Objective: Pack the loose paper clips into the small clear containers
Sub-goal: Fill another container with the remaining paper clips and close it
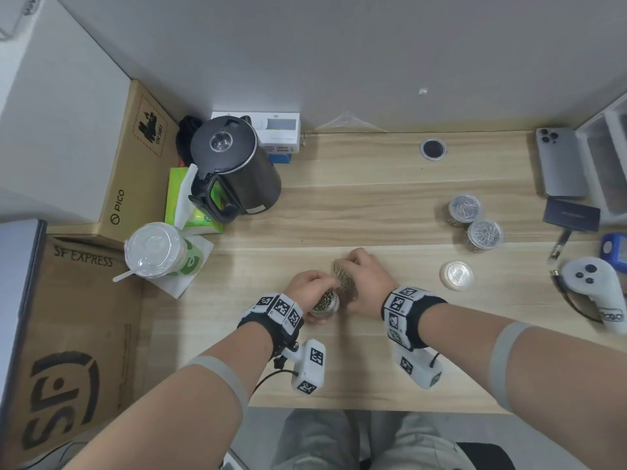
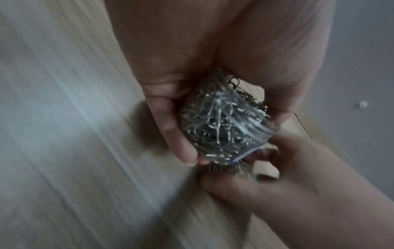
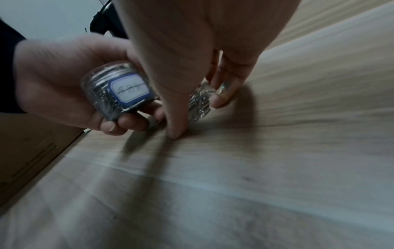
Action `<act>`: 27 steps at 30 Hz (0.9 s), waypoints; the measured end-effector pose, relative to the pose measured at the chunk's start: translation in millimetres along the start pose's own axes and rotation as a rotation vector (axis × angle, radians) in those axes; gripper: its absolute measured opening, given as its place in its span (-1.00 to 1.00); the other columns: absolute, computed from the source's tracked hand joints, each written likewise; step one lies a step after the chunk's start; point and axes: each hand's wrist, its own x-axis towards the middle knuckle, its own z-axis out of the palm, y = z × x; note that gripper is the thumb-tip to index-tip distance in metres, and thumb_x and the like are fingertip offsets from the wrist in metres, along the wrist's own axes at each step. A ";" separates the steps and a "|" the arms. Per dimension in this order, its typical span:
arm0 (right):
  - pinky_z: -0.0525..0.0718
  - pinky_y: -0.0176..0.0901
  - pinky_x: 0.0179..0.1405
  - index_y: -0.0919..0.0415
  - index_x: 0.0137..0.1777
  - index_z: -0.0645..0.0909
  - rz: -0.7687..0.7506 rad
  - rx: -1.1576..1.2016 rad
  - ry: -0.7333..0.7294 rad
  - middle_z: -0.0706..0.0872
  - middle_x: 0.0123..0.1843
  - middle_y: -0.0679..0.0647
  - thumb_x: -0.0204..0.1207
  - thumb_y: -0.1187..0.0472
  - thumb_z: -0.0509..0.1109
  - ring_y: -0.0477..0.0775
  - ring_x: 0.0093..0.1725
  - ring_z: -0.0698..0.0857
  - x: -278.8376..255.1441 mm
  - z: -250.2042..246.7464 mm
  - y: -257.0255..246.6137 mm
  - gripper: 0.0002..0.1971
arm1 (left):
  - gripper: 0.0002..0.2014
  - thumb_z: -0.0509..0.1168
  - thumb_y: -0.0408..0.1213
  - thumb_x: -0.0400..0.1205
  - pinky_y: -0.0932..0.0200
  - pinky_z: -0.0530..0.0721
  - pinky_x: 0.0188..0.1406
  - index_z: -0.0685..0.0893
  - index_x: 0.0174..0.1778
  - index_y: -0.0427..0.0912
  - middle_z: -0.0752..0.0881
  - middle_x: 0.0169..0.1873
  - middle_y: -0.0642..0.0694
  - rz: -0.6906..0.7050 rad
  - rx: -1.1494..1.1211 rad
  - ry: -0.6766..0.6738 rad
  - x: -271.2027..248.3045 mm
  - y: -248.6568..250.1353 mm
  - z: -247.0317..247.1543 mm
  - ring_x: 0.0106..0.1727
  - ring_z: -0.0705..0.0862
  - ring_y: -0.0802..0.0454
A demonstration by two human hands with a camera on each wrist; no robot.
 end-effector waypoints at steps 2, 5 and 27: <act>0.50 -0.05 0.37 0.05 0.47 0.51 -0.015 0.022 -0.005 0.40 0.29 0.07 0.24 0.29 0.57 0.12 0.27 0.42 3.4 4.8 -4.0 -0.28 | -0.72 0.44 -0.20 0.57 0.20 0.73 -0.54 0.80 0.07 -0.33 0.80 -0.13 -0.23 0.021 0.003 -0.003 0.7 1.2 6.2 -0.32 0.77 -0.06; 0.47 -0.10 0.28 0.14 0.31 0.65 -0.029 0.109 -0.020 0.47 0.19 0.12 0.28 0.40 0.48 0.14 0.20 0.45 2.9 4.4 -2.6 -0.46 | -0.81 0.44 -0.21 0.57 0.15 0.71 -0.57 0.82 -0.10 -0.28 0.79 -0.24 -0.24 0.008 -0.019 0.009 1.0 2.8 7.2 -0.33 0.76 -0.14; 0.65 -0.15 0.02 0.22 -0.18 0.79 0.100 0.160 0.087 0.80 -0.12 0.11 0.31 0.38 0.44 0.13 -0.08 0.72 2.5 -11.0 -8.1 -0.85 | -0.33 0.13 0.29 0.66 -0.06 0.77 -0.46 0.77 0.17 -0.30 0.79 -0.22 -0.25 -0.116 -0.252 0.133 -6.7 4.6 -1.3 -0.40 0.78 -0.26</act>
